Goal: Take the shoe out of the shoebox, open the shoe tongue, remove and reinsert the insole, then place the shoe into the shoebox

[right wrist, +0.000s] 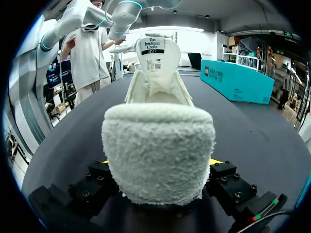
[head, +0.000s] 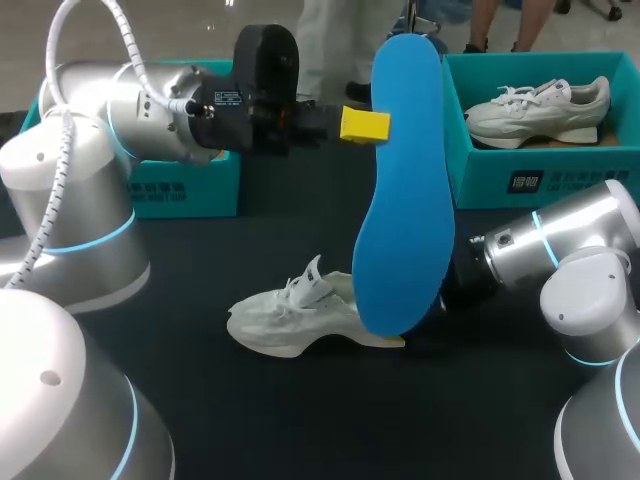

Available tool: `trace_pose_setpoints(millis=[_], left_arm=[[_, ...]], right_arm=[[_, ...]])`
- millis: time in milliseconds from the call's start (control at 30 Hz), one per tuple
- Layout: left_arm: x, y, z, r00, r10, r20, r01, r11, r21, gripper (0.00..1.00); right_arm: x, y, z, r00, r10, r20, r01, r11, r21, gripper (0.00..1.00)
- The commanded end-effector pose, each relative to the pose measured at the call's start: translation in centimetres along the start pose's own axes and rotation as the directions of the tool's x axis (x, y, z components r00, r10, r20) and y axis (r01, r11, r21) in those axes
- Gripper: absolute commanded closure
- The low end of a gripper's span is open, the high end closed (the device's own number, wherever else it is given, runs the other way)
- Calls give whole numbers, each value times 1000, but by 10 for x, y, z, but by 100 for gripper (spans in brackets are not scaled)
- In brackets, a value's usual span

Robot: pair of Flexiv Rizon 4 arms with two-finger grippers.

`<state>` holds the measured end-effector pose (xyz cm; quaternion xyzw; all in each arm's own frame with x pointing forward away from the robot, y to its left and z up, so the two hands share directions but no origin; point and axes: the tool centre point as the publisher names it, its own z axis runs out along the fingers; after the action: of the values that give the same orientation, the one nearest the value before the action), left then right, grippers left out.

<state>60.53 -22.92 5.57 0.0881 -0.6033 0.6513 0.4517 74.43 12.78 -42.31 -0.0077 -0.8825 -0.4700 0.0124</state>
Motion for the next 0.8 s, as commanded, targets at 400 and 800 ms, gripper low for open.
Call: trace_pose_setpoints(millis=[400,800], left_arm=[[0,1,0,1000,1,0,-1,1000,2,100],[0,1,0,1000,1,0,-1,1000,2,100]], right_arm=[[0,1,3,1000,1,1,-1,1000,5,0],[11,8,-21,998,62,23,-64,994,87,0]])
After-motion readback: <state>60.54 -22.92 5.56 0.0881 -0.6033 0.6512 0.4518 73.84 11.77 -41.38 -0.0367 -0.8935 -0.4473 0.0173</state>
